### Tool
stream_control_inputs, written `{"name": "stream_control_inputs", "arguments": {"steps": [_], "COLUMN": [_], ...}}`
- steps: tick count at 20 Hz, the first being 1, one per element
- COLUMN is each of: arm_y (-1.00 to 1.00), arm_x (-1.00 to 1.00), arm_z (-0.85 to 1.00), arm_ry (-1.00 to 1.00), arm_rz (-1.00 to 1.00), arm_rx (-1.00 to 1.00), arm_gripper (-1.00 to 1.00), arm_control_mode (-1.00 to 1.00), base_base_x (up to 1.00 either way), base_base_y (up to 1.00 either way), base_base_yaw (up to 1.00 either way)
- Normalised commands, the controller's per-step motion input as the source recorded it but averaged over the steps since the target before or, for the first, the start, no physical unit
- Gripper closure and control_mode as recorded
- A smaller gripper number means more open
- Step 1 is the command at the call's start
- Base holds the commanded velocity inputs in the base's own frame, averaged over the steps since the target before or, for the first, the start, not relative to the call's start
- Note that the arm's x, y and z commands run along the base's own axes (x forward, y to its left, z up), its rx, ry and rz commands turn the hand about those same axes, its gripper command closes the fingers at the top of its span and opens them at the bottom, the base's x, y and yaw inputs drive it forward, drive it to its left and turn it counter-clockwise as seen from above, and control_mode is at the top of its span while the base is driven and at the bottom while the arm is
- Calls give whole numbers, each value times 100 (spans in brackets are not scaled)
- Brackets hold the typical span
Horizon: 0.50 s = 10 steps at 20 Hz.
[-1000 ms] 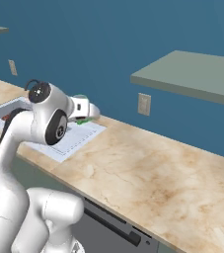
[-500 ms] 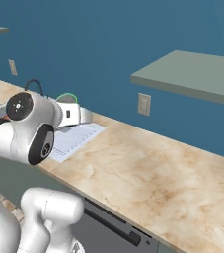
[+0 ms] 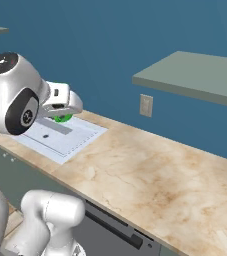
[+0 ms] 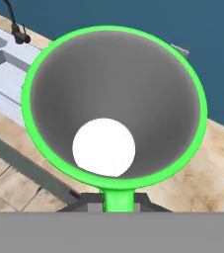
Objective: Clear the mugs and bowl far away from the sink.
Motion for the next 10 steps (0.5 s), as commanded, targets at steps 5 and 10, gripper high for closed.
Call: {"name": "stream_control_inputs", "arguments": {"steps": [5,10], "arm_y": [8,3], "arm_x": [-17,-11], "arm_z": [2,-3], "arm_ry": [11,0], "arm_rz": [0,0], "arm_rx": [0,0], "arm_gripper": [100,100], "arm_control_mode": [-100,100], "base_base_x": [0,-51], "base_base_y": [0,18], "base_base_yaw": [0,0]}}
